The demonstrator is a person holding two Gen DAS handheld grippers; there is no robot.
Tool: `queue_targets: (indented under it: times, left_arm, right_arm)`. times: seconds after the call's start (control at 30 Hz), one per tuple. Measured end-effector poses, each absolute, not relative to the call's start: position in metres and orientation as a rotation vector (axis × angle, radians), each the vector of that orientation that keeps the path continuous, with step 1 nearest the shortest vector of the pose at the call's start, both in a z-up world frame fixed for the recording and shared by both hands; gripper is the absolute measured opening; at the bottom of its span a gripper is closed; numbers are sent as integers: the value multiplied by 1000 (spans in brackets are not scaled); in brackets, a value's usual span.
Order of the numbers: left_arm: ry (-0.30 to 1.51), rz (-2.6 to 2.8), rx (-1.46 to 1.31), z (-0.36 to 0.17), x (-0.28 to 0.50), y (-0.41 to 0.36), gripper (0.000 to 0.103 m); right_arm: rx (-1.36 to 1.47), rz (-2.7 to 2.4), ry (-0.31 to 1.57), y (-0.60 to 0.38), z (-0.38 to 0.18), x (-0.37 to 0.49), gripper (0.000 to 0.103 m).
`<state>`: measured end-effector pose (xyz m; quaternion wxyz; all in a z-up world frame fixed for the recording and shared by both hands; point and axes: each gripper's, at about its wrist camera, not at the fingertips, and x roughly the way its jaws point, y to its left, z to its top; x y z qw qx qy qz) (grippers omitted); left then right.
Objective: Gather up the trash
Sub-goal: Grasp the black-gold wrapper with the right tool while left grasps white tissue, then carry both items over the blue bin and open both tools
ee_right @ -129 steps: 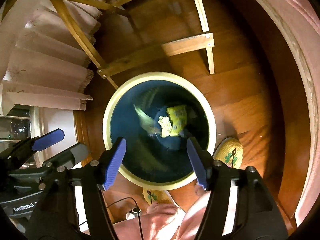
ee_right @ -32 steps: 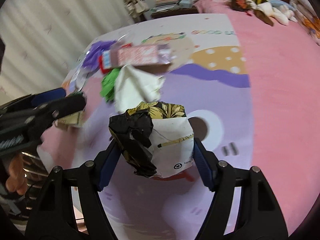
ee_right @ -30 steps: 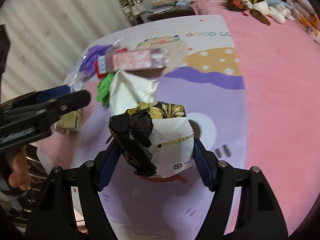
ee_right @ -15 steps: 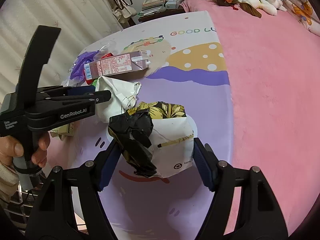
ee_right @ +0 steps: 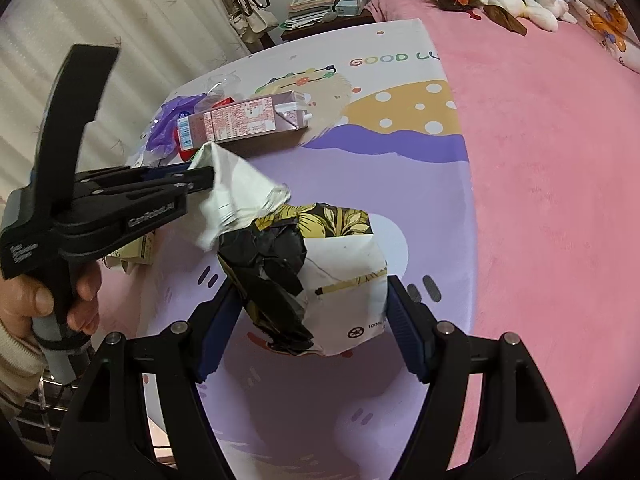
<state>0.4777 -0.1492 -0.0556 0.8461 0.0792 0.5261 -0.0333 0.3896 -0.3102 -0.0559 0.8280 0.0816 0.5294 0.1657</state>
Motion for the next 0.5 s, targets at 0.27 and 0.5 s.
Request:
queue_targets:
  times: [0.27, 0.5]
  left_arm:
    - [1058, -95, 100, -24, 418, -127, 17]
    - [1014, -126, 13, 6, 342, -89, 17]
  right_arm:
    - [157, 362, 1116, -292, -47, 369, 68]
    - [146, 380, 1107, -265, -34, 333, 68]
